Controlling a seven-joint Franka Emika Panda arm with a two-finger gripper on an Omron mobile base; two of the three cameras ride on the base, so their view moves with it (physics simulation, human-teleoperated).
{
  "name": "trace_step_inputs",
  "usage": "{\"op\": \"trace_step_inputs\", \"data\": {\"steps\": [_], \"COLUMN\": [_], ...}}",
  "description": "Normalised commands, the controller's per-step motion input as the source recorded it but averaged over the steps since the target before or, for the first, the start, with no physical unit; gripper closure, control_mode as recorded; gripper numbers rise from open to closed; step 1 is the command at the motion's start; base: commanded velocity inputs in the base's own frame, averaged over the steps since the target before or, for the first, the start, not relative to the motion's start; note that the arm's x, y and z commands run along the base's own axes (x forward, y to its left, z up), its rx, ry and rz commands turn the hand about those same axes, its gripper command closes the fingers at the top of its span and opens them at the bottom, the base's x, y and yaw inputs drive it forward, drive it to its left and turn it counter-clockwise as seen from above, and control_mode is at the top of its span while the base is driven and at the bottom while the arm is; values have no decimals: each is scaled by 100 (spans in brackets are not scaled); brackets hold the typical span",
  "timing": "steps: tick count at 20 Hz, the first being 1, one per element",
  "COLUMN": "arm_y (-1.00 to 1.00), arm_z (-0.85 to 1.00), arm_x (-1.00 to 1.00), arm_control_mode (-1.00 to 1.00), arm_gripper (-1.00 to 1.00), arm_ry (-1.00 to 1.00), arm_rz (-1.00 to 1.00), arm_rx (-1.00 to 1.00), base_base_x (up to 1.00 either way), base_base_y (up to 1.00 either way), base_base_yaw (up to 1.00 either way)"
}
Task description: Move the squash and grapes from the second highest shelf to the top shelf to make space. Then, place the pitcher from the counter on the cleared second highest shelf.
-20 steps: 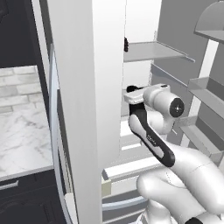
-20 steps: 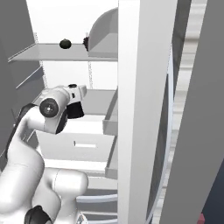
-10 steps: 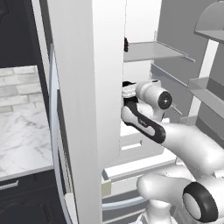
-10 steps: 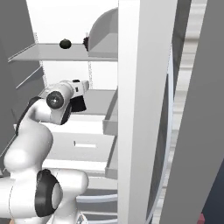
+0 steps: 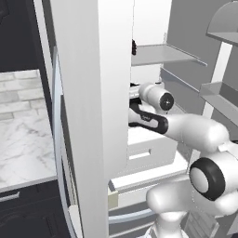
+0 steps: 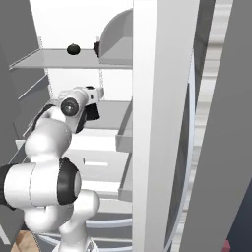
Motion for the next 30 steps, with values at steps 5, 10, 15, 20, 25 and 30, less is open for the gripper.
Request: {"op": "trace_step_inputs", "data": {"steps": [5,10,15,20,25,30], "arm_y": [0,0,0,0,0,0], "arm_z": [-44,-57,-26,-19,-31,-8], "arm_x": [34,28,42,50,20,-15], "arm_control_mode": [-100,-100,-100,-100,-100,-100], "arm_gripper": [100,100,100,100,-100,-100], "arm_ry": [-8,-8,-5,-3,-4,-1], "arm_rz": [0,0,0,0,0,0], "arm_rx": [0,0,0,0,0,0], "base_base_x": [0,0,0,0,0,0], "base_base_y": [0,0,0,0,0,0], "base_base_yaw": [0,0,0,0,0,0]}}
